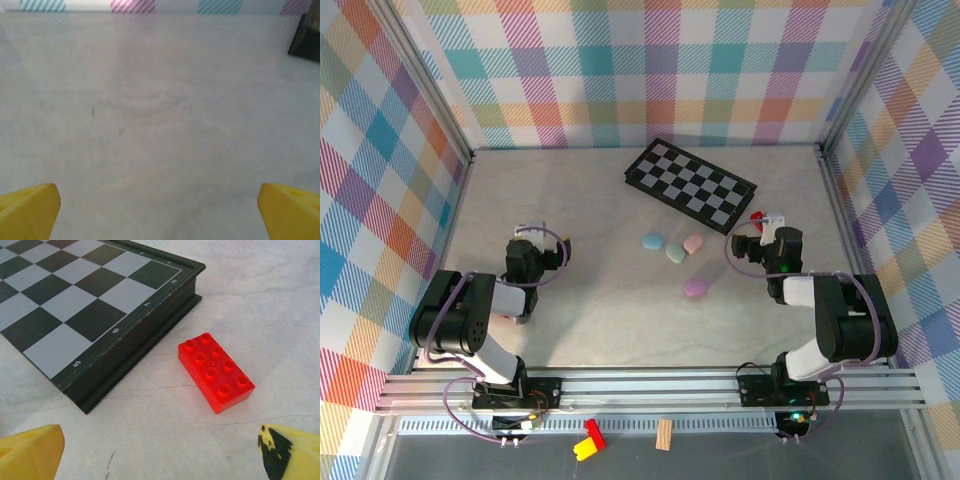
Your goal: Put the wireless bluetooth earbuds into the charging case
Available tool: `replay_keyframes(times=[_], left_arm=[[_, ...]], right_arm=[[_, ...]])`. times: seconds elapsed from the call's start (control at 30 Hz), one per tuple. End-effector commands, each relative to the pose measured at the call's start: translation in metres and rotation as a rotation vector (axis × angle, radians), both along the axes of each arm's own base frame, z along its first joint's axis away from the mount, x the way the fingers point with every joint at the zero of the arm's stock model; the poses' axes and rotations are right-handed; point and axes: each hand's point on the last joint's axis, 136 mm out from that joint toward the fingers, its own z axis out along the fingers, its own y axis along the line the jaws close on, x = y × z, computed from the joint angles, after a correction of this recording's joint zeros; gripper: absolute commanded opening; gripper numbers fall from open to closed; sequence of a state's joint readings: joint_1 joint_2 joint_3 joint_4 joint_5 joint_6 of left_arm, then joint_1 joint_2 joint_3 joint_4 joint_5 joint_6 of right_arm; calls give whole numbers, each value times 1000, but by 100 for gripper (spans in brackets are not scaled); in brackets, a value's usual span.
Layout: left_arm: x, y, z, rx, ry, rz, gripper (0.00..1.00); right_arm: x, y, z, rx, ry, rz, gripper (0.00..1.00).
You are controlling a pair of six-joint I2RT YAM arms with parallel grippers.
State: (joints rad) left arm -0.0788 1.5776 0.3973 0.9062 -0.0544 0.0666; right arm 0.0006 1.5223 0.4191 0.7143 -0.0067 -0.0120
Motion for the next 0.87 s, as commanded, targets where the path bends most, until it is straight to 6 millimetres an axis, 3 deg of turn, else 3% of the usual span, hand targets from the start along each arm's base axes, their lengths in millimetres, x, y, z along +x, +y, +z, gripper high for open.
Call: replay_keyframes(times=[0.0,0.83], left_arm=[[2,11,-6,-27,39,47,100],[2,10,-6,-18,39,47,100]], right_arm=[[11,4,19,47,-72,24,99],[10,6,18,44,-77,35,99]])
